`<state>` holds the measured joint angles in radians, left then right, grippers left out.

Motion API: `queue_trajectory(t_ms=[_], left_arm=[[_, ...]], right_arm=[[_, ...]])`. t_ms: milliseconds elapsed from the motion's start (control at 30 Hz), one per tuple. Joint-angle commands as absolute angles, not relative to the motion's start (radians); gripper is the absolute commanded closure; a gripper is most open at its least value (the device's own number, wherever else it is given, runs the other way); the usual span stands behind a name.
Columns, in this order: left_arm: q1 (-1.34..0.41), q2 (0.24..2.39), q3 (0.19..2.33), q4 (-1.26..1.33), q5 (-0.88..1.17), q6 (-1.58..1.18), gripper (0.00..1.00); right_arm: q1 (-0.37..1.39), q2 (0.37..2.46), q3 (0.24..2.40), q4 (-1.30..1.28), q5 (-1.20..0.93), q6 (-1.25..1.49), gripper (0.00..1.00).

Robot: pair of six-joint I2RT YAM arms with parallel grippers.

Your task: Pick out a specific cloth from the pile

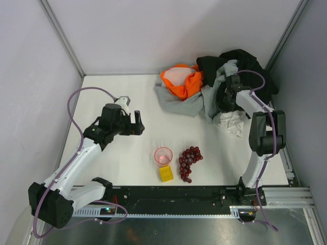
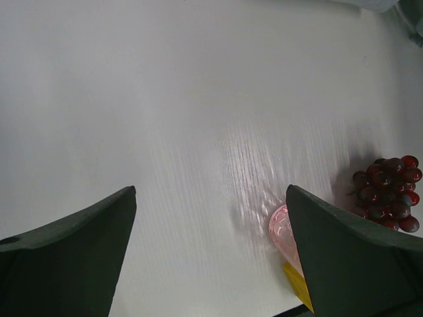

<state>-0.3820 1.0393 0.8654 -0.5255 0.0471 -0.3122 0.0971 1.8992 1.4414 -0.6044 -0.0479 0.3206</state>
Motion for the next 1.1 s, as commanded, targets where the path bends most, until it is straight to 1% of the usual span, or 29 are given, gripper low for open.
queue_trajectory(t_ms=[0,267,400,767,867,1067], left_arm=[[-0.385,1.027,0.865,-0.496,0.035,-0.287,0.00],[-0.385,1.024,0.865,-0.496,0.035,-0.287,0.00],[-0.386,1.025,0.865,-0.494,0.037,-0.287,0.00],[-0.385,1.029,0.864,-0.495,0.039,-0.287,0.00],[-0.386,1.031,0.864,-0.494,0.039,-0.286,0.00],[-0.385,1.035,0.864,-0.494,0.042,-0.285,0.00]], right_arm=[[0.105,1.815,1.542,-0.629,-0.074,0.290,1.00],[0.104,1.795,1.689,-0.694,-0.056,0.264,1.00],[0.096,1.812,1.807,-0.719,-0.046,0.253,1.00],[0.018,2.014,2.231,-0.812,-0.018,0.232,1.00],[-0.015,2.062,2.281,-0.811,-0.026,0.241,1.00],[-0.055,2.137,2.281,-0.759,-0.032,0.264,1.00]])
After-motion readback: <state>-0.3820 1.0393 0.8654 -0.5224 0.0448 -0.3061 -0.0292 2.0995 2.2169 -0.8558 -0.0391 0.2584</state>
